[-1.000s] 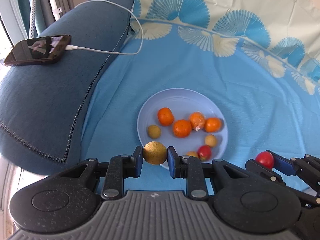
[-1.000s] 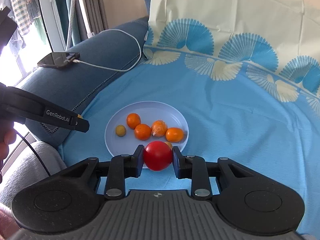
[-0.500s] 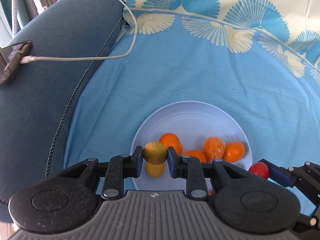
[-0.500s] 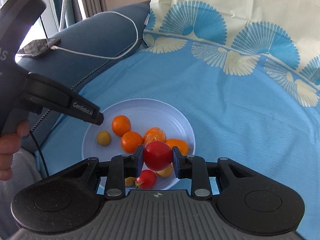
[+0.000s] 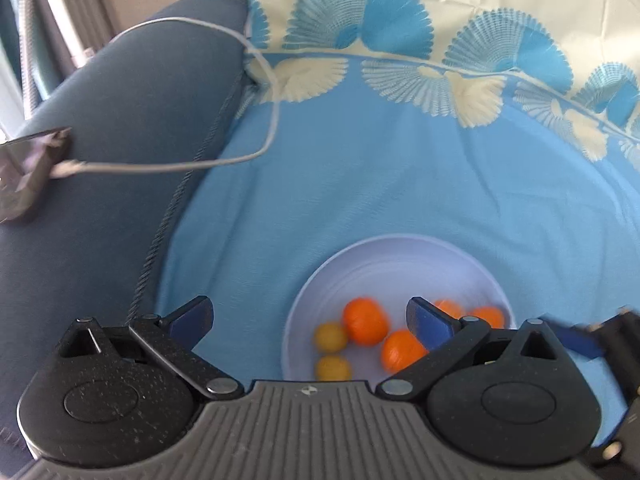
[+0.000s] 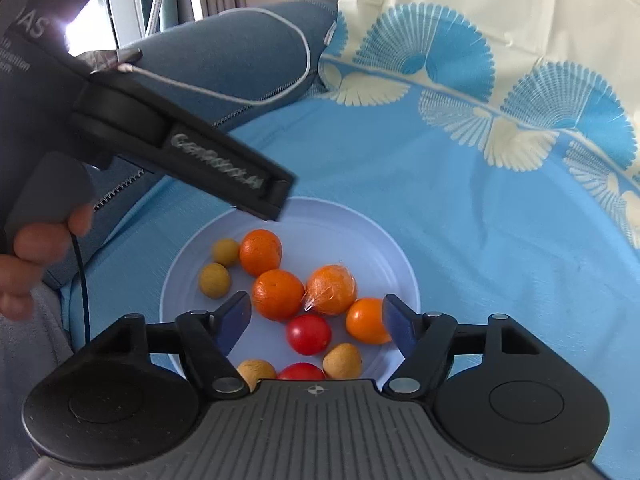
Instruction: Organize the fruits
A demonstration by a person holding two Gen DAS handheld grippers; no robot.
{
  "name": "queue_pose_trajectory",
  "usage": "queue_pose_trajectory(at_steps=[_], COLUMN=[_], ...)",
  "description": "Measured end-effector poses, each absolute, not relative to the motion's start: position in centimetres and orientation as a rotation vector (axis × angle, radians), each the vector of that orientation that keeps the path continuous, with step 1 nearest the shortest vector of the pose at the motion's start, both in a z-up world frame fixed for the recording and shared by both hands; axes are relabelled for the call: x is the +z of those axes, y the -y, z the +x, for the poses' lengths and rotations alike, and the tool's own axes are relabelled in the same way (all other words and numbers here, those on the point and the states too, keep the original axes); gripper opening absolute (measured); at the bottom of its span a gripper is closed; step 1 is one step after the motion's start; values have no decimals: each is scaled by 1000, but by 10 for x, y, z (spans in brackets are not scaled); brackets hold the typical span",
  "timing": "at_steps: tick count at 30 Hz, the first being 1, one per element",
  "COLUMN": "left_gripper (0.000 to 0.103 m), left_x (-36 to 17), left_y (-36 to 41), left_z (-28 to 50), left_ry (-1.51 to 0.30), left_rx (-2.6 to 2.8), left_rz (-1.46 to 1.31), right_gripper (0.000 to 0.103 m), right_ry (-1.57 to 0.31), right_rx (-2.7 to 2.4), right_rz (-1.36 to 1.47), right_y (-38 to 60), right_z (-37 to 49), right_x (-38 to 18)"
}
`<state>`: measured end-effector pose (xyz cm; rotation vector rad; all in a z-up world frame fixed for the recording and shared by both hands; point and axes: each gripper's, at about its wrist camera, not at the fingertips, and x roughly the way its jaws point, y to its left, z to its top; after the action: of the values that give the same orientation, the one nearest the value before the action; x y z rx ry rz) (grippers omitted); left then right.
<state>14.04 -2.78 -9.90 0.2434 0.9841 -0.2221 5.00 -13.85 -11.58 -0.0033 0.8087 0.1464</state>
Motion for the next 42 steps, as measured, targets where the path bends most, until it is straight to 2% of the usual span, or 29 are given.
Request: queue_pose_trajectory(at_steps=[1,5,7,11,25,42], left_gripper=[103,103,103,103,103,103], left_x=[-94,-75,-66,-50,-26,-25], left_y=[25,8,1,-11,-14,-6], left_z=[133,98,79,41,-38,-57], left_ry=[-988,-991,-997,-983,-883,-879], left_rx=[-212,-173,-170,-182,-185,-225], left_rz=[242,236,215,175,203,222], right_gripper=[84,91,97,102,102,102], right_ry=[-805,-797,-798,-792,-671,-623], right_rx=[132,75,31,-27,-134,-154], right_rz=[0,13,31,81,50,34], right_y=[139,142,143,147,123,121], right_z=[46,20,5,-29,-117,-144], right_x=[-112,-92,-82,-63,-39,-27])
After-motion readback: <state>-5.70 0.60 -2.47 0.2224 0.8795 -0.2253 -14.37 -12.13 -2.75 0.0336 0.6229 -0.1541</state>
